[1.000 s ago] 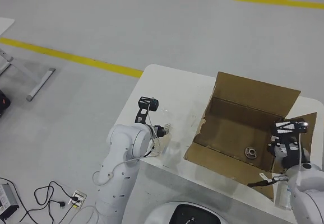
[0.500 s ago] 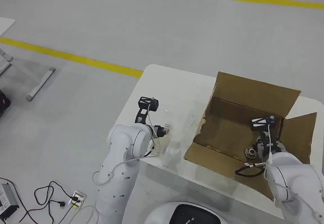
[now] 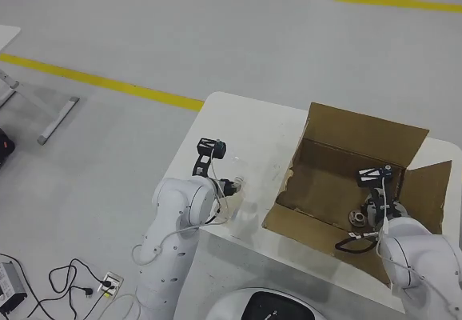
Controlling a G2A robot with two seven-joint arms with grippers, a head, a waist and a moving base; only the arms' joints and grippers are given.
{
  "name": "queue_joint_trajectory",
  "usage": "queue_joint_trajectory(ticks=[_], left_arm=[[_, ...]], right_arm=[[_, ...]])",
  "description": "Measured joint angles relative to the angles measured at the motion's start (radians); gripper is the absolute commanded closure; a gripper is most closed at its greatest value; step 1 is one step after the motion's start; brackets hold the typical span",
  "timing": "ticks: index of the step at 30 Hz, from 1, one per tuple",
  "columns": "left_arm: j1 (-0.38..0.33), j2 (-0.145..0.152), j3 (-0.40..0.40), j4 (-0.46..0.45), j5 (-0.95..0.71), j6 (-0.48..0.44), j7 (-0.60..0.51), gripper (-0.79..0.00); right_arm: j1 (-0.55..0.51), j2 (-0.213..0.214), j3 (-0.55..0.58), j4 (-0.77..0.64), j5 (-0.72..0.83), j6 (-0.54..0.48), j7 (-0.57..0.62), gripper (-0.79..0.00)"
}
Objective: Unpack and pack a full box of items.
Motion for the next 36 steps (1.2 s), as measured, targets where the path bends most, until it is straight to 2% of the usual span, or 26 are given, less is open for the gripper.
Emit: queue_joint_trajectory(ticks=[8, 13, 21, 27, 34, 36], left_arm=[[0.000, 0.000, 0.000, 0.000, 0.000, 0.000, 0.000, -0.785], [0.000, 0.000, 0.000, 0.000, 0.000, 0.000, 0.000, -0.785], [0.000, 0.000, 0.000, 0.000, 0.000, 0.000, 0.000, -0.785], [0.000, 0.000, 0.000, 0.000, 0.000, 0.000, 0.000, -0.785], [0.000, 0.000, 0.000, 0.000, 0.000, 0.000, 0.000, -0.785], [0.000, 0.000, 0.000, 0.000, 0.000, 0.000, 0.000, -0.785]], right_arm=[[-0.012, -0.002, -0.013, 0.022, -0.024, 0.000, -0.024, 0.000], [0.045, -0.019, -0.098, 0.085, -0.107, 0.006, 0.065, 0.000], [0.208, -0.068, -0.258, 0.340, -0.178, -0.034, 0.154, 0.000], [0.285, -0.101, -0.296, 0.512, -0.148, -0.032, 0.155, 0.000], [0.337, -0.127, -0.319, 0.620, -0.133, -0.057, 0.172, 0.000], [0.346, -0.134, -0.317, 0.643, -0.115, -0.058, 0.169, -0.074]])
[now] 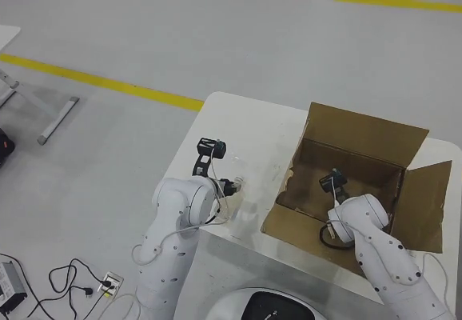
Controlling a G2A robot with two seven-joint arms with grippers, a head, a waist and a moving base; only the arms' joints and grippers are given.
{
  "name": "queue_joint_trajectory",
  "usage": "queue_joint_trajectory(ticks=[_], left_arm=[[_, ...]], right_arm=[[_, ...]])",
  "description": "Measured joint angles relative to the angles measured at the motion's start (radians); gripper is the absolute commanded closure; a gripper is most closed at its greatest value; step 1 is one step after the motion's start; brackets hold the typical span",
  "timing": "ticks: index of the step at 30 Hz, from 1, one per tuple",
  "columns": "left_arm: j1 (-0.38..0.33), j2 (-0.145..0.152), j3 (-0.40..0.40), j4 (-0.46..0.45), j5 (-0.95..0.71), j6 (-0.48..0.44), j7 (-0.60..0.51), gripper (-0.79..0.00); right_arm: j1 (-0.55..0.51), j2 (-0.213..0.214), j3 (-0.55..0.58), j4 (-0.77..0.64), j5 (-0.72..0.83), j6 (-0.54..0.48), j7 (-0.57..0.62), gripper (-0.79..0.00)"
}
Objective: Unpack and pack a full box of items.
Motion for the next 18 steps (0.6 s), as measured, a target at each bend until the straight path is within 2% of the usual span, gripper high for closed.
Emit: queue_joint_trajectory(ticks=[4, 6, 8, 11, 15, 18], left_arm=[[0.000, 0.000, 0.000, 0.000, 0.000, 0.000, 0.000, -0.785], [0.000, 0.000, 0.000, 0.000, 0.000, 0.000, 0.000, -0.785], [0.000, 0.000, 0.000, 0.000, 0.000, 0.000, 0.000, -0.785], [0.000, 0.000, 0.000, 0.000, 0.000, 0.000, 0.000, -0.785], [0.000, 0.000, 0.000, 0.000, 0.000, 0.000, 0.000, -0.785], [0.000, 0.000, 0.000, 0.000, 0.000, 0.000, 0.000, -0.785]], right_arm=[[0.017, -0.006, 0.010, 0.035, 0.006, -0.018, -0.001, -0.256], [0.023, -0.007, 0.018, 0.045, -0.004, -0.031, 0.005, -0.289], [0.024, -0.005, 0.030, 0.047, -0.012, -0.038, 0.010, -0.363], [0.019, -0.002, 0.051, 0.042, -0.021, -0.054, 0.012, -0.391], [0.009, -0.002, 0.067, 0.041, -0.025, -0.073, 0.002, -0.517], [0.002, -0.004, 0.070, 0.035, -0.028, -0.086, -0.002, -0.536]])
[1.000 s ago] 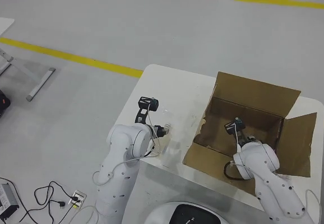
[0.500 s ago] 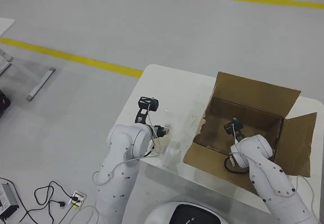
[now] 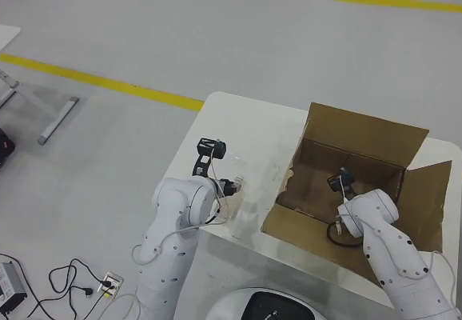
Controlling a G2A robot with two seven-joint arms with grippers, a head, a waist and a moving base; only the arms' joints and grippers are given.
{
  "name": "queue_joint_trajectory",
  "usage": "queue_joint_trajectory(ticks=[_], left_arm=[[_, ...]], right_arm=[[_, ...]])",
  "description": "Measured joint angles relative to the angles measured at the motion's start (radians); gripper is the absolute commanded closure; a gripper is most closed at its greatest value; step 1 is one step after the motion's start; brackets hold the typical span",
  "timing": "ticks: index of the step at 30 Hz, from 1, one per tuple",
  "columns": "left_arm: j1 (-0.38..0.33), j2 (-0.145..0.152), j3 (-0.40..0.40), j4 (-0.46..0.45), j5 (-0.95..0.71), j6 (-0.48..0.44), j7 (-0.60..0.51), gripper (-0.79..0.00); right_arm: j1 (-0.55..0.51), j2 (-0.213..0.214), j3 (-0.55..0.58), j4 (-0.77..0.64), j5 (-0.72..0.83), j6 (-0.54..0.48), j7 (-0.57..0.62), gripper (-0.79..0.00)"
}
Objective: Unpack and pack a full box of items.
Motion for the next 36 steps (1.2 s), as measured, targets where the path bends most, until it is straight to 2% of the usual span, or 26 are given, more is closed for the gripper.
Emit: queue_joint_trajectory(ticks=[4, 9, 15, 25, 28, 36], left_arm=[[0.000, 0.000, 0.000, 0.000, 0.000, 0.000, 0.000, -0.785], [0.000, 0.000, 0.000, 0.000, 0.000, 0.000, 0.000, -0.785], [0.000, 0.000, 0.000, 0.000, 0.000, 0.000, 0.000, -0.785], [0.000, 0.000, 0.000, 0.000, 0.000, 0.000, 0.000, -0.785], [0.000, 0.000, 0.000, 0.000, 0.000, 0.000, 0.000, -0.785], [0.000, 0.000, 0.000, 0.000, 0.000, 0.000, 0.000, -0.785]], right_arm=[[-0.015, 0.000, 0.013, -0.007, 0.006, -0.014, -0.009, -0.625], [-0.037, 0.007, 0.050, -0.042, 0.001, -0.041, -0.019, -0.653], [-0.051, 0.006, 0.058, -0.023, -0.007, -0.066, -0.035, -0.606], [-0.013, -0.019, 0.021, 0.081, 0.005, -0.078, -0.076, -0.542], [-0.003, -0.025, 0.015, 0.106, 0.009, -0.079, -0.086, -0.551], [0.014, -0.042, 0.001, 0.164, 0.022, -0.082, -0.105, -0.434]])
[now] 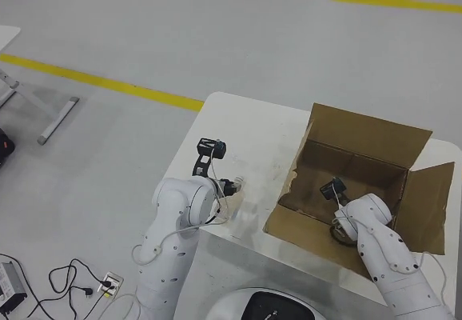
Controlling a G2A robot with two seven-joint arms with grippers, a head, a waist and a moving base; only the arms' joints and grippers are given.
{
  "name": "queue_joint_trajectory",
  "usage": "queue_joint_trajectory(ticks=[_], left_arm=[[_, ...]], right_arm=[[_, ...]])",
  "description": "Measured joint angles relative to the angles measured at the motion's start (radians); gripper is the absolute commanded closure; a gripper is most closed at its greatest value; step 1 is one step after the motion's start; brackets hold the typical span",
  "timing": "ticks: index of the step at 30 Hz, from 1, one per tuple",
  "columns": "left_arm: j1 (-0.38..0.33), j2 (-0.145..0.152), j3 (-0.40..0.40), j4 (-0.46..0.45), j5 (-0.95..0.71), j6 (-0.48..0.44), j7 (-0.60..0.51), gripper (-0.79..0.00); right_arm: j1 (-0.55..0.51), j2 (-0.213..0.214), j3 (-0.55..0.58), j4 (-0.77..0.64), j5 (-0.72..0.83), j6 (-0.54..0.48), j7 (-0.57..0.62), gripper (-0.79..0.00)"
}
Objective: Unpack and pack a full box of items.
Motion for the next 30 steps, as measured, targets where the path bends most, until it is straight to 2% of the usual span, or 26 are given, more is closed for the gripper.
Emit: queue_joint_trajectory(ticks=[11, 22, 26, 30], left_arm=[[0.000, 0.000, 0.000, 0.000, 0.000, 0.000, 0.000, -0.785], [0.000, 0.000, 0.000, 0.000, 0.000, 0.000, 0.000, -0.785], [0.000, 0.000, 0.000, 0.000, 0.000, 0.000, 0.000, -0.785], [0.000, 0.000, 0.000, 0.000, 0.000, 0.000, 0.000, -0.785]], right_arm=[[0.009, -0.013, 0.016, 0.034, 0.050, -0.007, -0.019, -0.317], [-0.009, -0.011, 0.064, -0.027, 0.114, -0.027, -0.046, -0.326], [-0.023, -0.008, 0.075, -0.064, 0.115, -0.033, -0.050, -0.286], [-0.037, -0.004, 0.088, -0.102, 0.112, -0.039, -0.046, -0.326]])
